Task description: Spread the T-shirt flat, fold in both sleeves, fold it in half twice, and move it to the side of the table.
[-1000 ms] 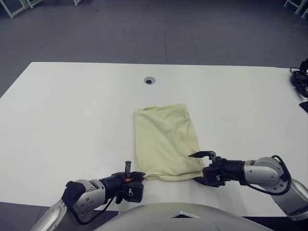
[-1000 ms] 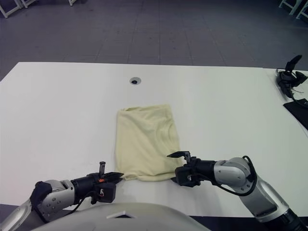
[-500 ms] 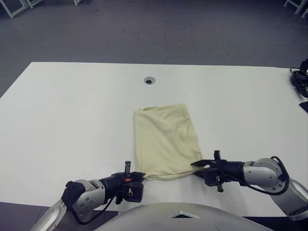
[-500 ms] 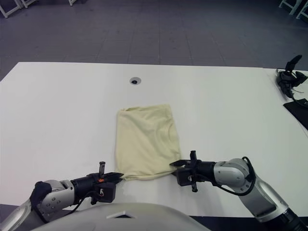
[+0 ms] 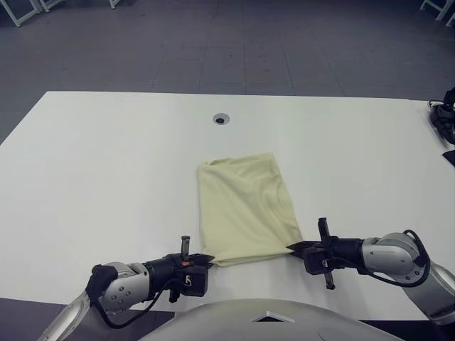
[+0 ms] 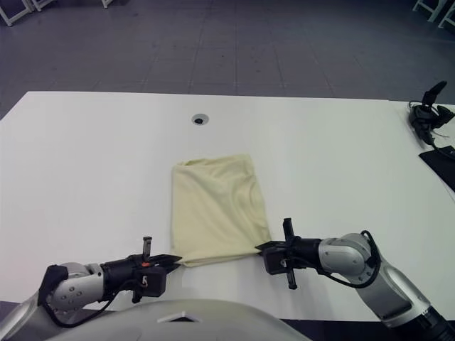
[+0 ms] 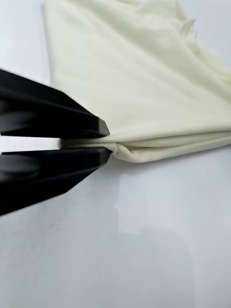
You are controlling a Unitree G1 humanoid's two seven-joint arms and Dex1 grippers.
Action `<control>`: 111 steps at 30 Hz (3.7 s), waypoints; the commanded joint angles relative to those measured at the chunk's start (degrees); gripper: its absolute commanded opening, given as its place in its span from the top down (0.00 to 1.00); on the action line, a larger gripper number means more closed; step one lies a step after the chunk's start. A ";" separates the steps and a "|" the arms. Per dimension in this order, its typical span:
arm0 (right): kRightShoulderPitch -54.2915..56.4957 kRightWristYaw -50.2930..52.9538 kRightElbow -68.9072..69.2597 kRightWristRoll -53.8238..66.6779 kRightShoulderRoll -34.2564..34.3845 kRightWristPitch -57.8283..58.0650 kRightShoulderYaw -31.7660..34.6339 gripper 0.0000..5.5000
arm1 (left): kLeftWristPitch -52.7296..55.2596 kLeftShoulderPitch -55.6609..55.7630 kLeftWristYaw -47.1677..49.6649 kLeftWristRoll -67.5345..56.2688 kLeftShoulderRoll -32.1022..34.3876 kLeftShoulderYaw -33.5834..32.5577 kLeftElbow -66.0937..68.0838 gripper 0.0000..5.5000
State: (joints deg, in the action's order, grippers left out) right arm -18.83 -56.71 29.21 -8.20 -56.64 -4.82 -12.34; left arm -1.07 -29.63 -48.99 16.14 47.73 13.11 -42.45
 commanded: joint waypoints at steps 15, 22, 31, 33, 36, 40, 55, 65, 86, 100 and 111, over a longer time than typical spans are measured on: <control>-10.57 -22.95 17.78 33.84 -15.15 11.83 26.92 1.00 | 6.71 -7.92 -16.64 -34.33 10.50 -23.05 -13.44 0.98; -1.71 -22.63 15.68 37.36 -16.26 18.81 24.34 1.00 | 10.51 1.65 -17.29 -43.05 9.55 -19.75 -8.68 0.98; 38.41 -25.93 -7.17 21.46 -1.48 22.60 -4.80 1.00 | 13.83 15.15 -8.79 -40.15 2.52 -13.89 3.02 0.98; 42.91 -25.43 -13.27 16.17 1.62 20.54 -8.78 1.00 | 13.54 17.71 -8.51 -38.35 1.23 -11.53 7.20 0.98; 47.23 -25.80 -21.01 10.81 4.61 17.09 -12.67 1.00 | 10.63 24.01 -6.22 -31.83 -2.43 -6.87 17.54 0.98; 53.56 -22.67 -33.33 4.34 10.71 14.97 -16.14 1.00 | 7.84 29.07 -5.45 -27.96 -6.19 -3.68 27.98 0.98; 49.30 -20.36 -33.78 0.52 7.30 13.39 -12.78 1.00 | 9.38 37.70 -9.96 -29.96 -10.81 -0.50 33.95 0.98; 46.28 -19.37 -26.71 2.75 3.60 15.00 -5.79 1.00 | 22.41 48.34 -17.61 -44.18 -11.43 -3.16 30.39 0.98; 43.24 -15.38 -27.42 -0.55 2.53 16.13 -6.33 1.00 | 19.36 59.91 -2.81 -22.74 -20.13 6.23 55.34 0.98; 42.20 -1.01 -33.03 -7.21 9.54 19.03 -6.55 0.81 | 9.00 58.24 11.84 -23.47 -32.88 -2.65 59.61 0.66; 39.09 14.54 -35.14 -12.80 11.79 16.70 -4.17 0.49 | 9.62 44.87 14.99 -23.68 -32.38 -4.20 44.98 0.32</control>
State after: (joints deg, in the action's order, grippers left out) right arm 21.44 -44.92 -6.31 -19.93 -45.34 13.17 -17.51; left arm 7.29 18.68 -33.31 -7.09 14.48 8.23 6.55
